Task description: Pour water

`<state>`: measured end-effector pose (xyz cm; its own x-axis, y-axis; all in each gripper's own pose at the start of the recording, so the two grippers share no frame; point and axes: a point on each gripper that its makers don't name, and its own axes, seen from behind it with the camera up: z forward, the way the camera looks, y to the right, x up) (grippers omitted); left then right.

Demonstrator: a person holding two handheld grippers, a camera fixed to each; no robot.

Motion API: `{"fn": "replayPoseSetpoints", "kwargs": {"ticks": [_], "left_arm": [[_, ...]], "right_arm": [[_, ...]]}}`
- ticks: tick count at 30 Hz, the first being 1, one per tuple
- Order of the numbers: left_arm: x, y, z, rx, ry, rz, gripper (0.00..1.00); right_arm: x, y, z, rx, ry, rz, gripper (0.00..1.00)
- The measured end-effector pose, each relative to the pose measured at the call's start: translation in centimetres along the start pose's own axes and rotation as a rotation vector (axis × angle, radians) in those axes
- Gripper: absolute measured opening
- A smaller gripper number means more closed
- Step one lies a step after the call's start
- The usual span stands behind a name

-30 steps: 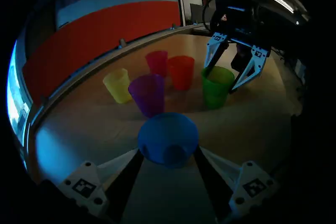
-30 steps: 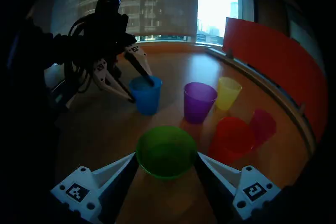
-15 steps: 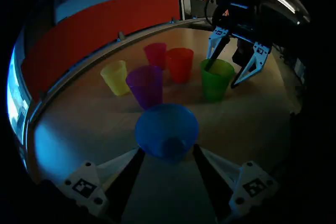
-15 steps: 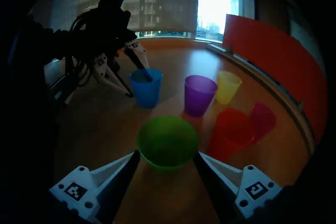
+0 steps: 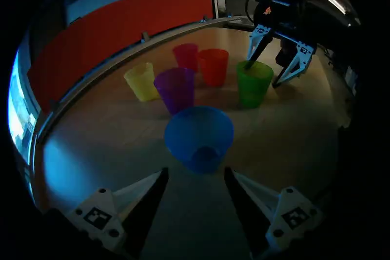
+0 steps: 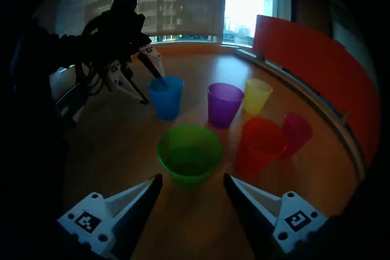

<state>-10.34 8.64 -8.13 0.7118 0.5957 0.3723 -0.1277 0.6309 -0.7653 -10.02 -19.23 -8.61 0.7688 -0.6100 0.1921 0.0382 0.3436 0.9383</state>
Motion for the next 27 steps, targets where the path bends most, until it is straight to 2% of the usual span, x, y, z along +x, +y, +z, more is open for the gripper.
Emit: {"fn": "replayPoseSetpoints", "kwargs": {"ticks": [12, 18, 21, 27], "left_arm": [[-1.2, -0.9, -1.4, 0.047, -0.013, -0.013, 0.84], [-2.0, -1.5, -2.1, 0.079, -0.031, 0.000, 0.84], [-2.4, -1.8, -2.5, 0.090, -0.036, -0.009, 0.84], [-2.6, -1.8, -3.0, 0.093, -0.033, -0.034, 0.84]], "right_arm": [[-0.7, 0.2, -1.9, -0.033, 0.004, 0.003, 0.97], [-1.3, 0.2, -2.7, -0.050, 0.001, 0.011, 0.97], [-1.4, 0.1, -3.1, -0.059, 0.003, 0.013, 0.97], [-1.7, 0.1, -3.9, -0.073, 0.003, 0.014, 0.97]]}}
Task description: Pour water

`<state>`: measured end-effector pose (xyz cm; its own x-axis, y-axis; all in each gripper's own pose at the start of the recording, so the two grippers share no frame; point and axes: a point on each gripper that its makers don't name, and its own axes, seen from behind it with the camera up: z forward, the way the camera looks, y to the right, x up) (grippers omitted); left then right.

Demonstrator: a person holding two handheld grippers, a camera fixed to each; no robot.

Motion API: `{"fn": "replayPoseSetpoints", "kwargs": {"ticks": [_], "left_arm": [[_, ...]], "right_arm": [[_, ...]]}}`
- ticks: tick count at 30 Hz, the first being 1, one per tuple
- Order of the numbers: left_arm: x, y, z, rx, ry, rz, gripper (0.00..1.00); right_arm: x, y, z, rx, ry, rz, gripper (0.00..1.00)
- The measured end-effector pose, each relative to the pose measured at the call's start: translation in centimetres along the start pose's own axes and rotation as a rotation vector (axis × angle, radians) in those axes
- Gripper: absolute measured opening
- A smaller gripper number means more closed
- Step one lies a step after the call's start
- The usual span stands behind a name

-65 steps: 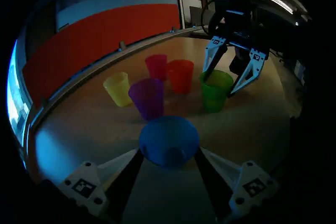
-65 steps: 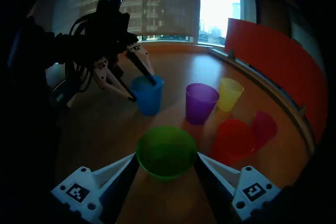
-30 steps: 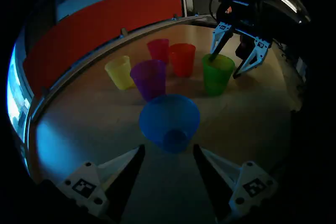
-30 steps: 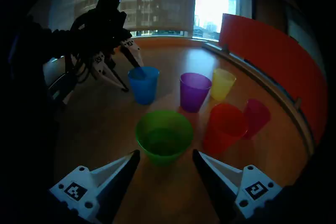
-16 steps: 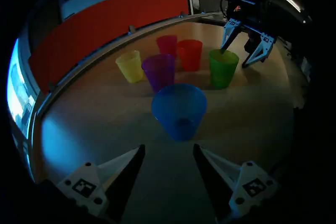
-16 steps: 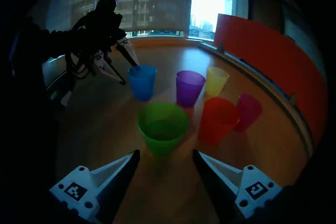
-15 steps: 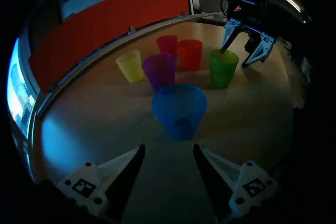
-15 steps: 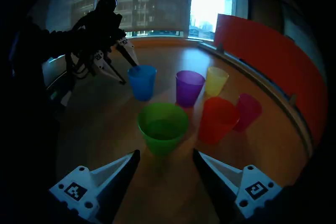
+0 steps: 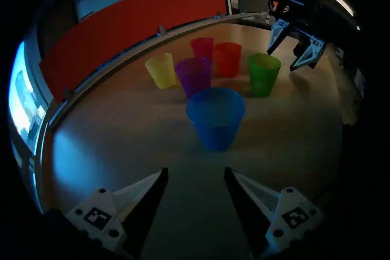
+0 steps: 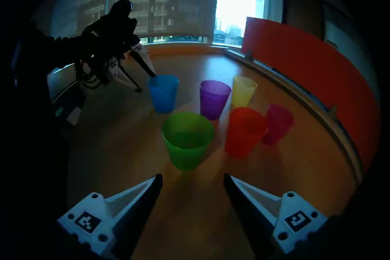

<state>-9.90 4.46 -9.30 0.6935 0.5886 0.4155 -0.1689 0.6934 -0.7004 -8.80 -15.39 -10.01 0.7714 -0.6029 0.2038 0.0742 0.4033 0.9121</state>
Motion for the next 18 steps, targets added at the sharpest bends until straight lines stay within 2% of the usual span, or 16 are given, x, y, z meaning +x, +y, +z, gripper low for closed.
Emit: {"fn": "replayPoseSetpoints", "kwargs": {"ticks": [3, 9, 12, 15, 18], "left_arm": [[0.0, -0.1, -0.1, 0.009, 0.003, -0.003, 0.84], [0.3, -1.0, -0.6, 0.037, 0.025, -0.065, 0.84], [-0.1, -1.9, -1.0, 0.068, 0.031, -0.105, 0.84], [-0.3, -3.3, -1.7, 0.128, 0.033, -0.147, 0.84], [-0.2, -4.2, -2.5, 0.159, 0.044, -0.190, 0.84]], "right_arm": [[-0.1, 0.1, -0.3, -0.010, -0.004, -0.001, 0.97], [0.0, 0.5, -0.7, -0.047, 0.009, 0.023, 0.97], [0.0, 0.6, -1.0, -0.066, 0.015, 0.041, 0.97], [-0.2, 0.7, -1.2, -0.086, 0.014, 0.061, 0.97], [-0.5, 0.9, -1.5, -0.114, 0.009, 0.102, 0.97]]}}
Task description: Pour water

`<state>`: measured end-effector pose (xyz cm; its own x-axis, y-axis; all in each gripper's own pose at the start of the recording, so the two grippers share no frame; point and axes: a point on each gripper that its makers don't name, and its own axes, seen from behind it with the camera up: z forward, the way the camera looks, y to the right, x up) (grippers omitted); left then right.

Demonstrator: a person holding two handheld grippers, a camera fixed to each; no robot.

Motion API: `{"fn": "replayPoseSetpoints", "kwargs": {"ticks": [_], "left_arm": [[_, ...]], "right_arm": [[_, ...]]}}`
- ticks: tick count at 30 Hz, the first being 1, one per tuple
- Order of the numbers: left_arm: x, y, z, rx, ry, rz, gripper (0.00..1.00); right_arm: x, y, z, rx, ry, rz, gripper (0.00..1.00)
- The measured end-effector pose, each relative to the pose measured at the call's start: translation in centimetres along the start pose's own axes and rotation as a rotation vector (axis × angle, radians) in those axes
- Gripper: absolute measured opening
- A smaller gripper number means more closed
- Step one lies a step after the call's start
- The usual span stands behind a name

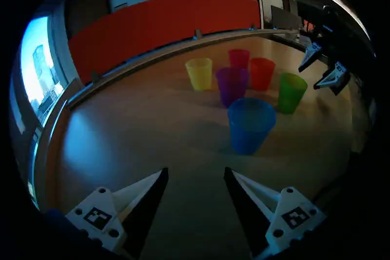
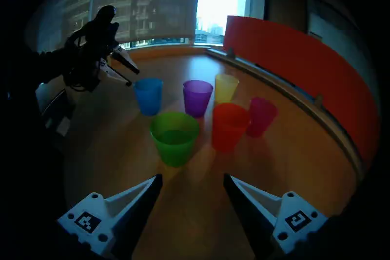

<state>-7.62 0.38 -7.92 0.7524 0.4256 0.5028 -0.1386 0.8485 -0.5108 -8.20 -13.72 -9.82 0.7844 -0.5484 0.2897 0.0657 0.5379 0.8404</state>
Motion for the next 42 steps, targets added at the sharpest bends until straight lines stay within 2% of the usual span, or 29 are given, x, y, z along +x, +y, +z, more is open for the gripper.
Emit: {"fn": "replayPoseSetpoints", "kwargs": {"ticks": [9, 12, 15, 24, 30, 36, 42], "left_arm": [[0.5, -2.8, -1.6, 0.126, 0.058, -0.122, 0.84], [0.6, -3.4, -2.1, 0.157, 0.081, -0.154, 0.84], [0.5, -3.4, -2.2, 0.166, 0.100, -0.178, 0.84], [0.1, -4.6, -2.2, 0.208, 0.126, -0.232, 0.84], [1.1, -5.7, -2.6, 0.254, 0.172, -0.234, 0.84], [1.9, -5.9, -2.5, 0.280, 0.216, -0.231, 0.84], [3.1, -6.4, -2.5, 0.301, 0.272, -0.244, 0.84]], "right_arm": [[0.4, 1.9, -1.2, -0.119, 0.023, 0.175, 0.97], [0.4, 2.7, -1.7, -0.168, 0.027, 0.214, 0.97], [0.4, 3.4, -2.0, -0.215, 0.029, 0.234, 0.97], [0.7, 3.9, -2.5, -0.275, 0.042, 0.252, 0.97], [1.1, 5.2, -3.0, -0.365, 0.080, 0.268, 0.97], [0.8, 6.4, -3.4, -0.455, 0.107, 0.288, 0.97], [1.5, 7.6, -4.0, -0.524, 0.183, 0.340, 0.97]]}}
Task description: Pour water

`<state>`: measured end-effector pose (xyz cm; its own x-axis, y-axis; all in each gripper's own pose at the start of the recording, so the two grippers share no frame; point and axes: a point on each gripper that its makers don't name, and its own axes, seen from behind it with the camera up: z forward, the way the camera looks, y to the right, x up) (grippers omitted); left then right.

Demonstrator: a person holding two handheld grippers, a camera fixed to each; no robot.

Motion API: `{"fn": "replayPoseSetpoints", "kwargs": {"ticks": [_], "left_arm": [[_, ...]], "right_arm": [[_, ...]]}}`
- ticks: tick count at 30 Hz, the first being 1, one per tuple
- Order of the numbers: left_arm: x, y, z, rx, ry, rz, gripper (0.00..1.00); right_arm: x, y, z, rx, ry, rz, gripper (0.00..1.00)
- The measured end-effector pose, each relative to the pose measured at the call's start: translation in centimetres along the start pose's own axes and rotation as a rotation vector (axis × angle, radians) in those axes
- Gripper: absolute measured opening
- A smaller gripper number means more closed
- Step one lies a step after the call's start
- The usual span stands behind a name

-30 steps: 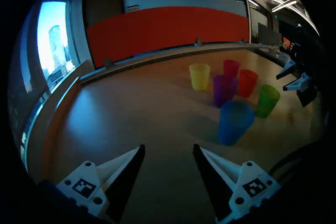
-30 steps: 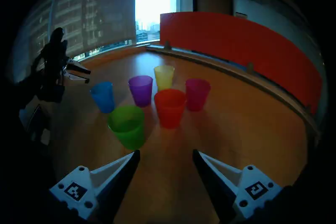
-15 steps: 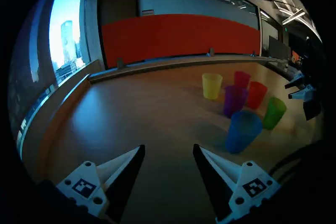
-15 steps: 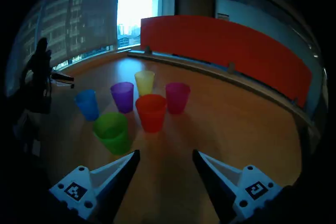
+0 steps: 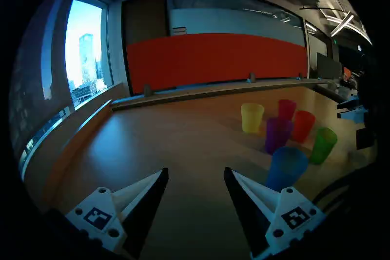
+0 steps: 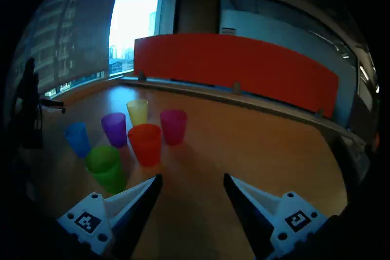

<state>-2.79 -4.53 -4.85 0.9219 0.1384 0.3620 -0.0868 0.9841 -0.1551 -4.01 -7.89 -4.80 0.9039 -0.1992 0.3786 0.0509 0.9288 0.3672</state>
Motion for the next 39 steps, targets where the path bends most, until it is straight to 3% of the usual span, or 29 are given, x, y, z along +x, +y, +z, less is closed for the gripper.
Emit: {"fn": "replayPoseSetpoints", "kwargs": {"ticks": [6, 15, 21, 35, 39], "left_arm": [[1.4, -0.1, 0.4, 0.019, 0.072, -0.036, 0.84], [2.6, -0.3, 0.9, 0.035, 0.131, -0.083, 0.84], [3.1, -0.1, 1.0, 0.033, 0.148, -0.063, 0.84], [6.9, 0.5, 0.7, 0.039, 0.305, -0.081, 0.84], [8.4, 0.7, 0.4, 0.039, 0.360, -0.094, 0.84]], "right_arm": [[1.0, 1.3, -0.1, -0.059, 0.074, 0.050, 0.97], [2.0, 2.6, -0.4, -0.124, 0.159, 0.073, 0.97], [3.1, 3.4, -0.5, -0.160, 0.212, 0.078, 0.97], [10.2, 5.9, -3.7, -0.275, 0.483, 0.080, 0.97], [11.2, 6.1, -4.3, -0.285, 0.528, 0.096, 0.97]]}}
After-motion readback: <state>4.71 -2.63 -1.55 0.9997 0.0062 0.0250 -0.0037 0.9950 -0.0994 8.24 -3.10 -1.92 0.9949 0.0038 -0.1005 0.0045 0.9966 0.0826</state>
